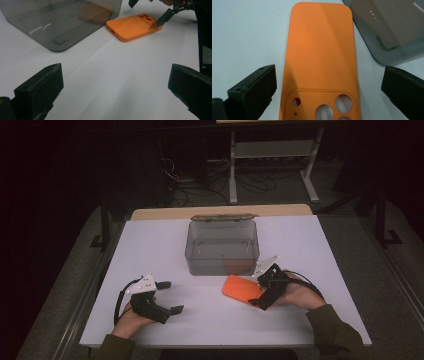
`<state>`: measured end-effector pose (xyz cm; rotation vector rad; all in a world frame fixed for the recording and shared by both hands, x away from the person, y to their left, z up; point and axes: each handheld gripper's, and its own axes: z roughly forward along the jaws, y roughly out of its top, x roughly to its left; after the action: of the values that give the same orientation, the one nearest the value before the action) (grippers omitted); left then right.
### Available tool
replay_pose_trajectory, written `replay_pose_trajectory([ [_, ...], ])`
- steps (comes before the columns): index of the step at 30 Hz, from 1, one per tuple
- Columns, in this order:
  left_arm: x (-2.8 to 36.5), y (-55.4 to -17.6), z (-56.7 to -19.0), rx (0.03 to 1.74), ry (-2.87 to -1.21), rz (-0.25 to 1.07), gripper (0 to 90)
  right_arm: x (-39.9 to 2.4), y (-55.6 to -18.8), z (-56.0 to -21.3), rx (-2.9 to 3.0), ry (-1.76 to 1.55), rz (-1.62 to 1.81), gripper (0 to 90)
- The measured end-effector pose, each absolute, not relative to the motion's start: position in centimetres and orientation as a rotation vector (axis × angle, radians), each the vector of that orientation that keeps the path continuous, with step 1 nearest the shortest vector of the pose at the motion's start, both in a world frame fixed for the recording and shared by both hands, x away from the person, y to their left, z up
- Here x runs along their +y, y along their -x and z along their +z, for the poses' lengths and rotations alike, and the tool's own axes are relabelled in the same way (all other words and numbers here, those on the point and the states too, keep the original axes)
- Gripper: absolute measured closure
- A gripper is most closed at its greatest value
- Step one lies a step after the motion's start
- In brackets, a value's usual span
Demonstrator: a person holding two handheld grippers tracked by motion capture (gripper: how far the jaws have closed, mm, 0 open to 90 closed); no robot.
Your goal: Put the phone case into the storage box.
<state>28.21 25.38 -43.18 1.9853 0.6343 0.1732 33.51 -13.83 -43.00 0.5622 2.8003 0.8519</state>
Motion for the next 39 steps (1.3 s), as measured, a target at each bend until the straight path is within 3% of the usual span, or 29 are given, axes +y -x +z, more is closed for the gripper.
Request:
replay_pose_trajectory([
  [39, 25.5, -28.3, -43.2, 0.636, -1.984, 0.174, 0.0, -13.0, -33.6, -44.1, 2.891, -0.55, 0.726, 8.3],
])
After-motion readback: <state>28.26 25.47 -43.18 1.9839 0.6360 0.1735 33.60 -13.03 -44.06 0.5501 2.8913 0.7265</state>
